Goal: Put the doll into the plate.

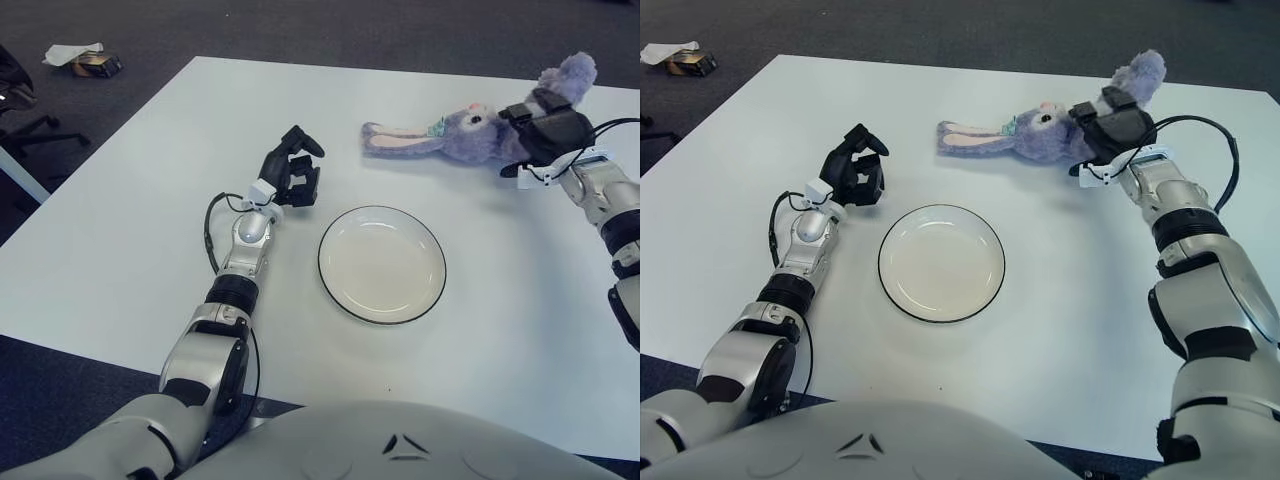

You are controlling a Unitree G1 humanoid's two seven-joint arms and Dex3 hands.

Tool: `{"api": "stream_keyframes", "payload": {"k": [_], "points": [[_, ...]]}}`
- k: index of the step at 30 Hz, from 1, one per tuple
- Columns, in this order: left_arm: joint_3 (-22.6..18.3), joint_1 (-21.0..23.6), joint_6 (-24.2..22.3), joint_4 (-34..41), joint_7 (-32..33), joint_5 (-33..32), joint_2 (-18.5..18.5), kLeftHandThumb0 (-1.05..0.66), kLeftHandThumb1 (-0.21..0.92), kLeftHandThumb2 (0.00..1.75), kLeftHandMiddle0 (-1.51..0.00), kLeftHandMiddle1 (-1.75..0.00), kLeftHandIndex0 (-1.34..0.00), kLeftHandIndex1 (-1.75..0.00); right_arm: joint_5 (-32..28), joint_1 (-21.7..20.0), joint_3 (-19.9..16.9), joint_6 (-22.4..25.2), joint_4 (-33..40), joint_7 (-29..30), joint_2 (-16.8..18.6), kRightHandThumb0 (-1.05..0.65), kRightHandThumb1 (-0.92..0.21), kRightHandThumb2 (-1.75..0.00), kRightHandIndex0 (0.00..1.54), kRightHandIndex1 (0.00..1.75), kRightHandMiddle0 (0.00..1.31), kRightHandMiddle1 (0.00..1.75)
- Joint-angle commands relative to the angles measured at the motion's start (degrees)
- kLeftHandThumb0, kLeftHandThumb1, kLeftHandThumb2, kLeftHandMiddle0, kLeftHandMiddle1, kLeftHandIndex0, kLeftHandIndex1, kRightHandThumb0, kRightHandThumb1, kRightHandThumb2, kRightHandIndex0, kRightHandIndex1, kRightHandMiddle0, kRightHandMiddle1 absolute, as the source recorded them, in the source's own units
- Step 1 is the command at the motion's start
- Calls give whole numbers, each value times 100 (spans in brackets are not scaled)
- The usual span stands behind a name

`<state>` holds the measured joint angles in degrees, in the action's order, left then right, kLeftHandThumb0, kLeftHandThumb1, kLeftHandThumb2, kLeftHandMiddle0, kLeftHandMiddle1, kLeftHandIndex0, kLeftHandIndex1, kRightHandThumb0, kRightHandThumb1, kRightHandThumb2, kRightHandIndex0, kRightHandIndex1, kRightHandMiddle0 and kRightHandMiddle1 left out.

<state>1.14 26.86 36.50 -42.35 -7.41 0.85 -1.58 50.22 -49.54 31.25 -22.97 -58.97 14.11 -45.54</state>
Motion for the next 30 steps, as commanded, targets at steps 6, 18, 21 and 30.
{"api": "stream_keyframes", "payload": {"k": [6,18,21,30], "points": [[96,-572,101,-552,-38,101,95,-40,62,94,-96,-175,-38,-175,-115,-182,-49,-313,-93,-459,-32,-105,-81,-28,13,9,0,64],[119,-561,161,-580,20,156,102,-40,62,94,-95,-175,-38,-175,212,49,280,164,-940,585,436,-83,-65,-55,3,85,0,101],[118,-560,179,-590,23,154,104,-40,62,94,-95,-175,-38,-175,254,108,360,310,-1169,1020,561,-68,-52,-78,5,133,2,141],[94,-555,241,-603,-34,106,92,-40,62,93,-94,-175,-38,-175,-24,159,244,455,-1459,1583,666,-4,-23,-131,70,146,54,173]]}}
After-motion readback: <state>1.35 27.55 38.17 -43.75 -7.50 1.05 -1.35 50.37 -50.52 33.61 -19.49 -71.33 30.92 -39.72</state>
